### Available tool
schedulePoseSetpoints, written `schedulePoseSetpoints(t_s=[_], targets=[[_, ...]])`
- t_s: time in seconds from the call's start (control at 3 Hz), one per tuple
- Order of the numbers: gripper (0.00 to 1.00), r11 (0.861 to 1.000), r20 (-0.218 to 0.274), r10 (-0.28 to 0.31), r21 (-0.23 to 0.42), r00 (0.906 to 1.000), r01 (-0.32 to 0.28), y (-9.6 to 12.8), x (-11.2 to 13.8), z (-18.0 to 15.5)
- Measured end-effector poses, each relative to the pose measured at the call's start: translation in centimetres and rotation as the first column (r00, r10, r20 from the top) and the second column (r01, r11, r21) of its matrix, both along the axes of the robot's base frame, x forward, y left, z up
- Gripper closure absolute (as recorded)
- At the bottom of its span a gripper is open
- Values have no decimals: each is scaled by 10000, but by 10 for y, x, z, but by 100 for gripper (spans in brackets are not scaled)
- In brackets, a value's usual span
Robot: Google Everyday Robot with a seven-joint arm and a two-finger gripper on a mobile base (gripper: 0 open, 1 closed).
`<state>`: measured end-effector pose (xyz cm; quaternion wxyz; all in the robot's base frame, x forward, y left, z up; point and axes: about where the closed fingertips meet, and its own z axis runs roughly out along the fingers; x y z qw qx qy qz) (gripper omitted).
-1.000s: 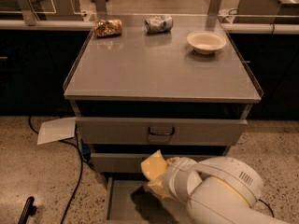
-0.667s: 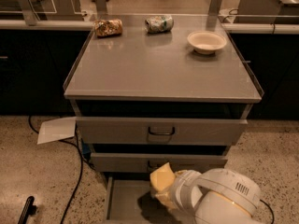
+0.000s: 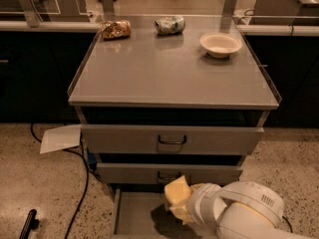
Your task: Place sponge into bottom drawer
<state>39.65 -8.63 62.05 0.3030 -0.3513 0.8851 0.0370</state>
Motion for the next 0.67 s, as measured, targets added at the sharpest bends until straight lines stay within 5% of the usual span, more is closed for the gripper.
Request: schedulePoseSetpoints(t_s=[0.67], targets=[[100, 9810, -918, -880, 1648, 9919, 1023, -47, 21, -89]])
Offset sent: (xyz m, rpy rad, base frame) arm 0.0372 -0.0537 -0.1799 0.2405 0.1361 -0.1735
